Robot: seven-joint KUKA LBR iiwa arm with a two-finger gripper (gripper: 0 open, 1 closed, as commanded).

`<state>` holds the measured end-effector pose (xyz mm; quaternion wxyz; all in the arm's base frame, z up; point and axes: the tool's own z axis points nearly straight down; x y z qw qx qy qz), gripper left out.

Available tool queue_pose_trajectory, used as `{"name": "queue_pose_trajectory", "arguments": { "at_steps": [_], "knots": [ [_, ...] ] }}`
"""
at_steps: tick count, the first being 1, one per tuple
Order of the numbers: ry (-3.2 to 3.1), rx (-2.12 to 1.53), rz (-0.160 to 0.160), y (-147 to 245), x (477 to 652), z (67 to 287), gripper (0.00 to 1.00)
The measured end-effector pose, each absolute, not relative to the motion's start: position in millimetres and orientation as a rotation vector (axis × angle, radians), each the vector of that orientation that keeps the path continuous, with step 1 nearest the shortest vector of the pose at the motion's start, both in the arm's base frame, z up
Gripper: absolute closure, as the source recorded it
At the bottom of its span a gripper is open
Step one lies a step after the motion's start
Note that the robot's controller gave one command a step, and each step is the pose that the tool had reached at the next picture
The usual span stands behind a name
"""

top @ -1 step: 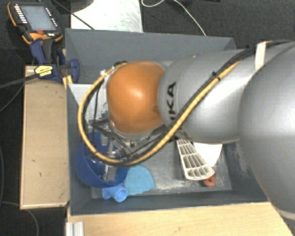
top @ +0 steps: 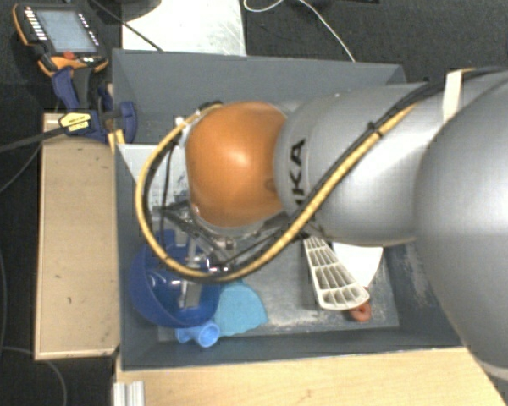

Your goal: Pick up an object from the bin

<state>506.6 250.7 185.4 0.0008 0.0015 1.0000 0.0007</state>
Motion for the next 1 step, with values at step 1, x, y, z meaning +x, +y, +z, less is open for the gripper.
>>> {"name": "queue_pose_trajectory", "arguments": {
  "at_steps": [1],
  "knots": [
    [3.135, -0.099, 0.000, 237.3, 589.4, 87.8, 0.00]
  ]
}}
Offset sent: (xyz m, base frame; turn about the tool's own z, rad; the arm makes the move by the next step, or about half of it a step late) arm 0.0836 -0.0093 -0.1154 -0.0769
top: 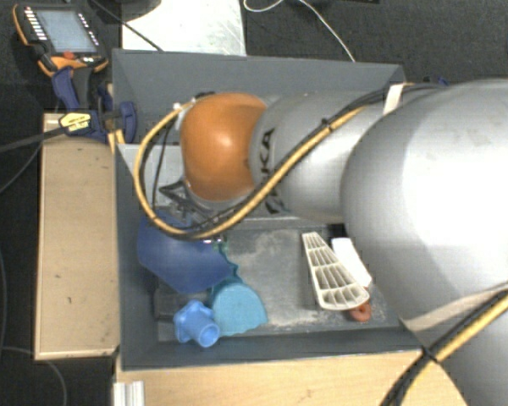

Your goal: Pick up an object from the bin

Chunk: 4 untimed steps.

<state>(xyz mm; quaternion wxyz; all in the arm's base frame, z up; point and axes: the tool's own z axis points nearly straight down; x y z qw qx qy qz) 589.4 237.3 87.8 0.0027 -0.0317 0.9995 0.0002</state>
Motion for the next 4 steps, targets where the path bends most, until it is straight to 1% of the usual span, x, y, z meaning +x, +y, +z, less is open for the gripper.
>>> {"name": "queue_pose_trajectory", "arguments": {
  "at_steps": [1, 2, 3, 4],
  "knots": [
    [3.142, -0.101, 0.001, 239, 585.4, 80, 0.00],
    [3.060, -0.649, 0.000, 238, 594.2, 75, 0.00],
    [3.087, -0.541, -0.003, 239, 594.1, 75, 0.00],
    [3.044, -0.635, -0.008, 235, 601.8, 83, 1.00]
  ]
}}
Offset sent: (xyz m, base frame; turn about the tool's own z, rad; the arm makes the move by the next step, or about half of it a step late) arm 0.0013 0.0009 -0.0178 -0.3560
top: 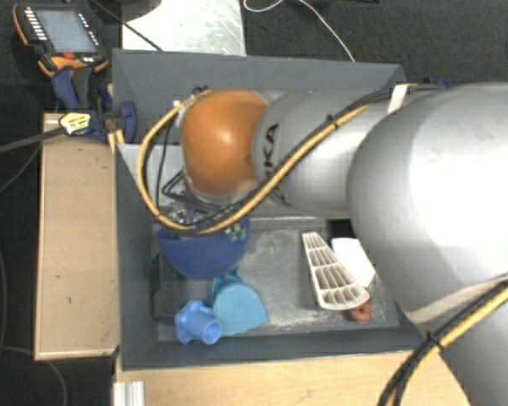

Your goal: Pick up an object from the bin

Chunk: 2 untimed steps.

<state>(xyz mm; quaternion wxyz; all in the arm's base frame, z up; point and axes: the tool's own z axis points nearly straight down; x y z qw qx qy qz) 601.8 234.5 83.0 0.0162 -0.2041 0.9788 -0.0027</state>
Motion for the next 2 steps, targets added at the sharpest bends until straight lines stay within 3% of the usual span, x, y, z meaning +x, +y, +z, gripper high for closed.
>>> {"name": "queue_pose_trajectory", "arguments": {
  "at_steps": [2],
  "knots": [
    [3.039, -0.620, -0.007, 233.8, 604.4, 90.4, 1.00]
  ]
}}
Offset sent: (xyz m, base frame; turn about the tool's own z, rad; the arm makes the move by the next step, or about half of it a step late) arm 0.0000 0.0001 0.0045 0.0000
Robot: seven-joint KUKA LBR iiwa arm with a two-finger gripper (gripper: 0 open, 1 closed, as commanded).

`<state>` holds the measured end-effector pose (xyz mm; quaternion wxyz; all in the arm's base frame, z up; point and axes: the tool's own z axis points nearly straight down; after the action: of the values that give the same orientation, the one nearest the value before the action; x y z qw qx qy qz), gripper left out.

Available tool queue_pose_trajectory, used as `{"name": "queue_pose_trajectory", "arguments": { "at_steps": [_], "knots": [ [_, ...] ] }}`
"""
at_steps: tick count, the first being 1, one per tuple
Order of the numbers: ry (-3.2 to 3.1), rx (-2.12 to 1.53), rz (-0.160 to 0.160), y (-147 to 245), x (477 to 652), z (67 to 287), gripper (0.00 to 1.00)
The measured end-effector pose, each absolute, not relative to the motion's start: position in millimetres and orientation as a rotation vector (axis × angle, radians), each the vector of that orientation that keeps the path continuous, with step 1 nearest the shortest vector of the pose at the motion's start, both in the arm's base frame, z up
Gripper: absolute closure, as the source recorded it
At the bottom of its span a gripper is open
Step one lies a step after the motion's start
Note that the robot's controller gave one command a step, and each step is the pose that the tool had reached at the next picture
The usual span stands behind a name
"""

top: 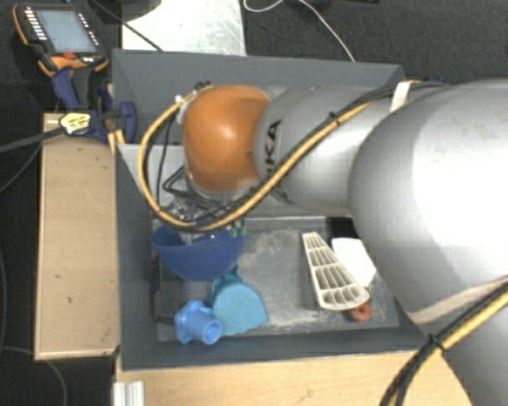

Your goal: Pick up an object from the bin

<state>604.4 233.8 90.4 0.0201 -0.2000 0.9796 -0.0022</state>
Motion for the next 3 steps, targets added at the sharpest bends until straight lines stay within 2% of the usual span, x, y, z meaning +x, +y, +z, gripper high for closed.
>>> {"name": "queue_pose_trajectory", "arguments": {
  "at_steps": [2, 3],
  "knots": [
    [3.032, -0.607, -0.003, 234, 606.1, 117, 1.00],
    [3.039, -0.605, -0.004, 234, 605.0, 109, 1.00]
  ]
}}
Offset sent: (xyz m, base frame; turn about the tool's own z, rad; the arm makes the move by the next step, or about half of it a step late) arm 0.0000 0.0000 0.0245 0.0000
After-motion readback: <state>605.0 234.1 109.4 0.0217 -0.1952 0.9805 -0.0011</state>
